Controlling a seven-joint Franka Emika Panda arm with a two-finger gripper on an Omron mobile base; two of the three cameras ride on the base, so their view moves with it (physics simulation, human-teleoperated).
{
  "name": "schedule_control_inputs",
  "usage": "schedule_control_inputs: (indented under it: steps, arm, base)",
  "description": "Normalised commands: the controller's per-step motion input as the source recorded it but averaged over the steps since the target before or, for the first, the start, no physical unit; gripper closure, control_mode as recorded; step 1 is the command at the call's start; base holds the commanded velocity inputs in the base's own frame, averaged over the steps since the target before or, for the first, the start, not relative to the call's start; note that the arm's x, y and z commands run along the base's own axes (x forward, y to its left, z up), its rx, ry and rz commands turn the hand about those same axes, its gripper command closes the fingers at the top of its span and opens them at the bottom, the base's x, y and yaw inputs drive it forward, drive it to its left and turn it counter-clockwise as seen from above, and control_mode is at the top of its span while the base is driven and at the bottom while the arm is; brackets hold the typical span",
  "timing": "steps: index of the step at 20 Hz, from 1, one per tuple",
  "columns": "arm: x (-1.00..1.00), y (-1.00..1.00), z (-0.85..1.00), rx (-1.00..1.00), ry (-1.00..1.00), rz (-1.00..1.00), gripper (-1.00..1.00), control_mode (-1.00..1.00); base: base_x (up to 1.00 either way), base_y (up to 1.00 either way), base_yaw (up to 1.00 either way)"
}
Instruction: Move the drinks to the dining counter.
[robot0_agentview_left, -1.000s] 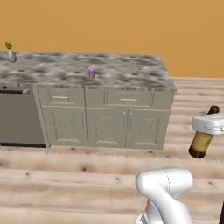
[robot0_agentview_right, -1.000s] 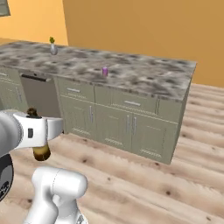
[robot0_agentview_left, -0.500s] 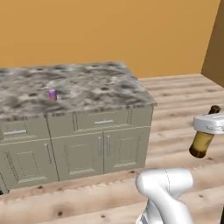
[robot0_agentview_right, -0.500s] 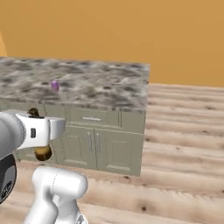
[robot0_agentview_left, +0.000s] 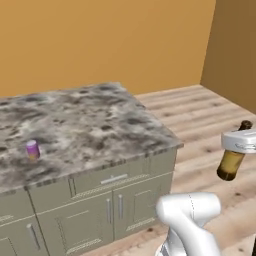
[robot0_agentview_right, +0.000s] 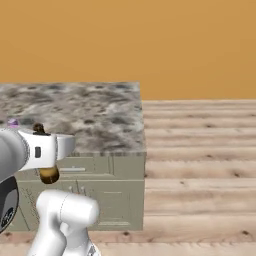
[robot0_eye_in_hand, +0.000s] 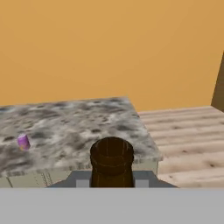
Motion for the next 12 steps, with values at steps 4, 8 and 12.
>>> schedule_control_inputs:
  steps: [4,8,12]
  arm:
    - [0.00,0.00,0.00,0.00,0.00,0.00,1.00,1.00]
    - [0.00,0.00,0.00,0.00,0.00,0.00,1.00,1.00]
    - [0.00,0.00,0.00,0.00,0.00,0.00,1.00,1.00]
  base:
    - [1.00,0.76,-0.01]
    - [1.00,0.43,0.11]
    - [1.00,0.01,0.30]
